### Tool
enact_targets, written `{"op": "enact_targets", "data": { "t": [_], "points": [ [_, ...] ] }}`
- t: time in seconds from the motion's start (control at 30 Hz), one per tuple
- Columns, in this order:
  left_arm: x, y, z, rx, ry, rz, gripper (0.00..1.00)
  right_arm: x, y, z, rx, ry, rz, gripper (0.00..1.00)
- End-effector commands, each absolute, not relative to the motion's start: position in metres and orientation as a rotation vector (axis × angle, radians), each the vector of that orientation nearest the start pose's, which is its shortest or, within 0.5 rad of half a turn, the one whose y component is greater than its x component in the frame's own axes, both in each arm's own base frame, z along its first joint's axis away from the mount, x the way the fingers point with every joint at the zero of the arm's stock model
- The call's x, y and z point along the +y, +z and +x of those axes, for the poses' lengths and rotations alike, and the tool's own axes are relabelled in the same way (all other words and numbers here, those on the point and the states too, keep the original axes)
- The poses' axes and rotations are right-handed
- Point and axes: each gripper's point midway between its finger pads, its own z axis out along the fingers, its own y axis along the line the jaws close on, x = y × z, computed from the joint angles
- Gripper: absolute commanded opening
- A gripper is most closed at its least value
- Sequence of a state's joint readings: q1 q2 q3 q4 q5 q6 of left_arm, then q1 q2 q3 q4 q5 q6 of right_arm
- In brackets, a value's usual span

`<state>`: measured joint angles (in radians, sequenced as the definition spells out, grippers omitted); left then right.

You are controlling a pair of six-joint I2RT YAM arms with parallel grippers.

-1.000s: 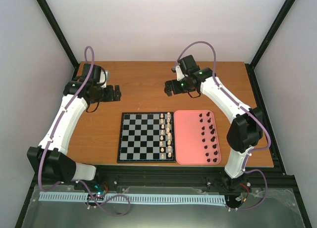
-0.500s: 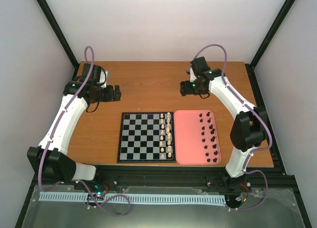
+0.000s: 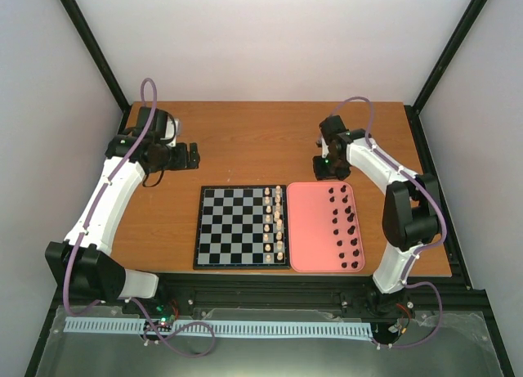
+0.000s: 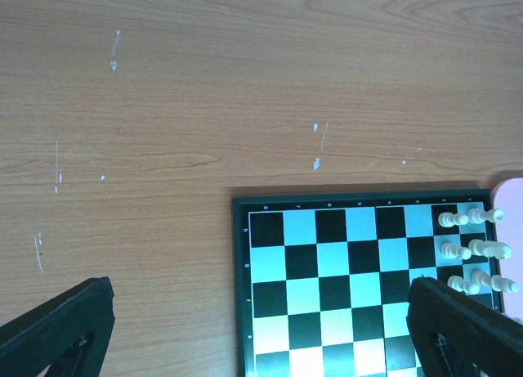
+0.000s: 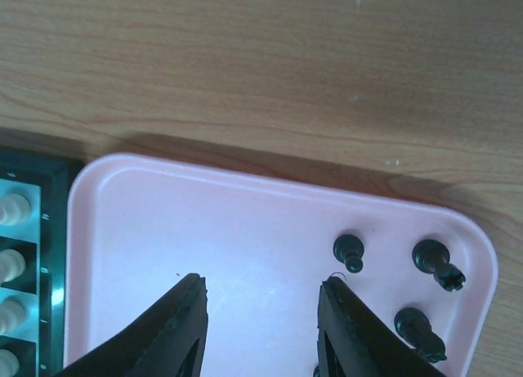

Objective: Set up the chess pieces on the board
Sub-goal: Pick up the chess piece from the storage box.

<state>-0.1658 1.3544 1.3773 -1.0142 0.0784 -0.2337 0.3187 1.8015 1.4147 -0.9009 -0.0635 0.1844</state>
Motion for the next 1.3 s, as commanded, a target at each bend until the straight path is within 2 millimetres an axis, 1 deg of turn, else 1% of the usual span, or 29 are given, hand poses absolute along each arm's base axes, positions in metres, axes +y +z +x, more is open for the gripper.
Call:
{"op": "enact_targets", "data": {
  "t": [0.0,0.2,0.43,0.67,0.87,1.03,1.07,1.2,1.27],
  "points": [
    [-0.070,0.234,0.333,2.566,-0.239,-0.029,1.00,0.126,0.096,0.367,2.875,0.169,-0.182,0.39],
    [-0.070,0.232,0.335,2.575,-0.238,-0.030,1.00,0.116,0.077,0.356,2.931,0.148,-0.149,0.39],
    [-0.070,0.229,0.337,2.582,-0.237,-0.032,1.00,0.107,0.064,0.352,2.960,0.114,-0.135,0.38],
    [-0.070,0.229,0.337,2.585,-0.231,-0.034,1.00,0.098,0.052,0.356,2.976,0.065,-0.126,0.39],
    [-0.069,0.229,0.337,2.587,-0.223,-0.034,1.00,0.096,0.041,0.358,2.997,0.043,-0.147,0.36],
    [-0.069,0.228,0.338,2.588,-0.219,-0.035,1.00,0.093,0.038,0.363,2.993,0.006,-0.155,0.36],
    [-0.069,0.228,0.338,2.589,-0.219,-0.033,1.00,0.093,0.037,0.364,2.993,0.002,-0.158,0.35],
    [-0.069,0.227,0.339,2.593,-0.218,-0.034,1.00,0.094,0.032,0.366,3.007,0.003,-0.168,0.26],
    [-0.068,0.227,0.339,2.593,-0.215,-0.036,1.00,0.094,0.031,0.366,3.007,0.002,-0.171,0.24]
  ]
}}
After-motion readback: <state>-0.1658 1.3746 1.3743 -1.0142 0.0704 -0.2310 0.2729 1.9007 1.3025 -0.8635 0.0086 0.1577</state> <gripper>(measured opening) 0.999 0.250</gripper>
